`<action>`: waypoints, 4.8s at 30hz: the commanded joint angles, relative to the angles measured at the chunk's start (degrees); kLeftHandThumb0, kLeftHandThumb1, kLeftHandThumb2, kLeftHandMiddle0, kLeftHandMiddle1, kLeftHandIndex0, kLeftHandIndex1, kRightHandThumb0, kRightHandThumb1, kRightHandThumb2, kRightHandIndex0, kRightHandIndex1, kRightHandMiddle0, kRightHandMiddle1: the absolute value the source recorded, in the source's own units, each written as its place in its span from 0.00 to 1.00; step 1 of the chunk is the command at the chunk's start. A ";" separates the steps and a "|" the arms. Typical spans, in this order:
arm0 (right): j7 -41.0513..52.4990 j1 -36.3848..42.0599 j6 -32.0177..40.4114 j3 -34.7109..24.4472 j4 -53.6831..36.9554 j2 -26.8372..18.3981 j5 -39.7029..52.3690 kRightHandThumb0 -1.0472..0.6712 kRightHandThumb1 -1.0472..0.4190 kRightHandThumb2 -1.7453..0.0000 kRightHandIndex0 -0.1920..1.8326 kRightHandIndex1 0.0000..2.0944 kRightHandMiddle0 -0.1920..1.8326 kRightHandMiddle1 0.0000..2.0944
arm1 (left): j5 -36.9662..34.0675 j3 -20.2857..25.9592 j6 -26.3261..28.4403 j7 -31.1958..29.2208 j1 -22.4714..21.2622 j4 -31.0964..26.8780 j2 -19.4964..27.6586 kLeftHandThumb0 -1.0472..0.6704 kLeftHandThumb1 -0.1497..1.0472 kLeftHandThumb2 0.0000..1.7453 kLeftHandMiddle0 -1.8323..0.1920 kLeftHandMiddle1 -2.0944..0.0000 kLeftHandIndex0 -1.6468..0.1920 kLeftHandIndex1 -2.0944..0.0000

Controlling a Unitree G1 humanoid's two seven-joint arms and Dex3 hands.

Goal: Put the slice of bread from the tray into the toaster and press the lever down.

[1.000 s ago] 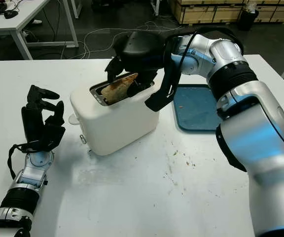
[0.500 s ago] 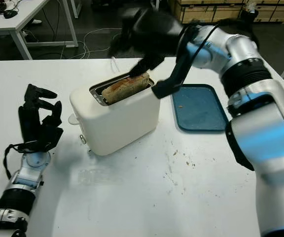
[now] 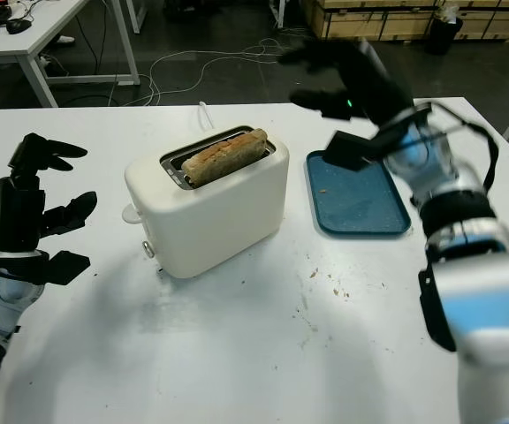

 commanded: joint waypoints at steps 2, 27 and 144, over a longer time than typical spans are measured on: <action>0.58 3.84 2.32 -1.74 1.02 1.36 2.17 0.45 0.09 0.96 0.51 0.21 0.53 0.04 | 5.43 -2.25 -4.61 5.22 -1.40 2.45 2.87 0.08 0.89 0.47 0.90 0.17 0.90 0.39; 3.87 7.58 13.37 -4.37 1.66 4.00 4.48 0.46 0.09 0.98 0.55 0.13 0.55 0.01 | -7.63 -13.58 -10.84 -7.88 -3.37 -1.29 21.90 0.02 0.89 0.49 0.44 0.17 0.82 0.25; 7.78 16.94 9.27 -8.92 -10.20 6.27 10.69 0.46 0.09 0.95 0.57 0.32 0.64 0.01 | -26.98 -2.35 17.41 -73.41 3.09 -26.91 18.07 0.00 0.89 0.46 0.21 0.17 0.90 0.44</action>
